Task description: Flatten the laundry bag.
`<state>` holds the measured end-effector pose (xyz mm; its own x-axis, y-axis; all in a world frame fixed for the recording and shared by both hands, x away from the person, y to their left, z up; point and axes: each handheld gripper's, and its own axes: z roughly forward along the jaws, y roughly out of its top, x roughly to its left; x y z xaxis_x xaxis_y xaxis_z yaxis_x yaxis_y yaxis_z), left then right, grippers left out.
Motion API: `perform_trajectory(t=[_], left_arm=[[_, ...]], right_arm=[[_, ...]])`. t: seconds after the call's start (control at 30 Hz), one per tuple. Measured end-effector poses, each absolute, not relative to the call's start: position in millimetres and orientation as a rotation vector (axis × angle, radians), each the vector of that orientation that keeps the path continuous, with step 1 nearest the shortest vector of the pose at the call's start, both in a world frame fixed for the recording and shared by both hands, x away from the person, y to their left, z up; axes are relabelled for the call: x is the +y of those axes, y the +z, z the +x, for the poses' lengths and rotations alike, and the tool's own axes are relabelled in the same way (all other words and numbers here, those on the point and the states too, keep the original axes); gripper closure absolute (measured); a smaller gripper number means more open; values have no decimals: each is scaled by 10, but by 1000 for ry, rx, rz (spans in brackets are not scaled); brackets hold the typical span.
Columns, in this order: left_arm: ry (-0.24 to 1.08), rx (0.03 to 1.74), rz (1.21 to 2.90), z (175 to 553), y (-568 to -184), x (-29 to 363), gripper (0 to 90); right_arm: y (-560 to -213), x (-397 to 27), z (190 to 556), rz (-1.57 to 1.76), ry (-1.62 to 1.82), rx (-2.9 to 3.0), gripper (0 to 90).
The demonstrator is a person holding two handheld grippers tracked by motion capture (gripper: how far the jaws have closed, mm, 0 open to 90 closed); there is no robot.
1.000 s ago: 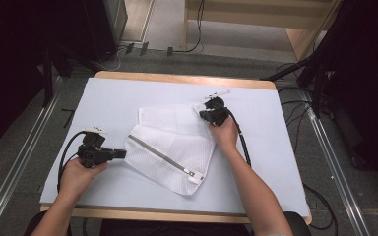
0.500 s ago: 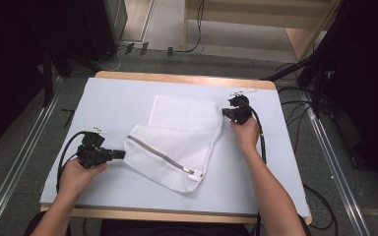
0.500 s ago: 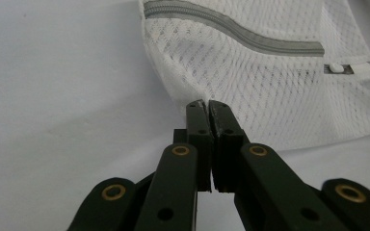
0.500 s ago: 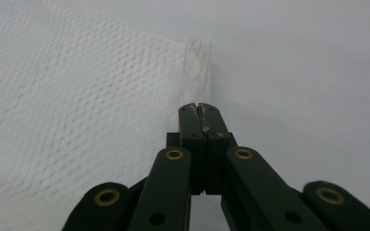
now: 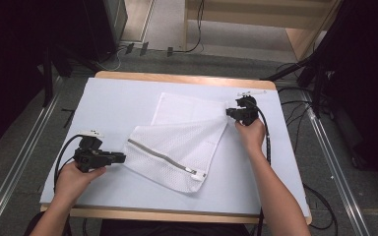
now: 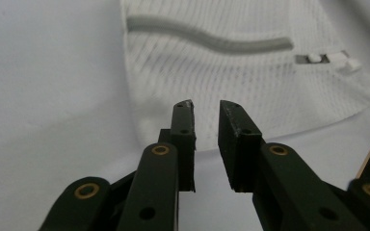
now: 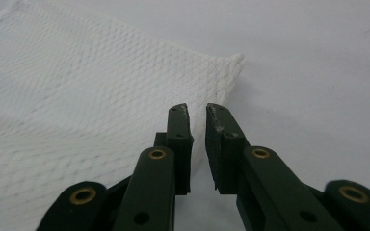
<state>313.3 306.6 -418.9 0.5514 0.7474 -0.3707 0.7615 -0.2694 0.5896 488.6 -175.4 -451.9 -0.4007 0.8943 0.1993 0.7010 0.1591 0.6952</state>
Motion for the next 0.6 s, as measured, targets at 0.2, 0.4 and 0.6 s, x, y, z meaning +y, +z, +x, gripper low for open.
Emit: perform_trajectory(t=[0.2,0.4,0.6], left_arm=[[27,1216,2029,3284,-4086,3052,695],[43,1209,2048,3586,-4024,2964,689],[27,1207,2051,3935,-4036,2874,692]], right_arm=[[-4444,-1785,4715,1503,1106,2204,803],[-4441,-1744,4550,1459,1117,2244,786],[-4443,-1700,4419,1436,1128,2269,779]])
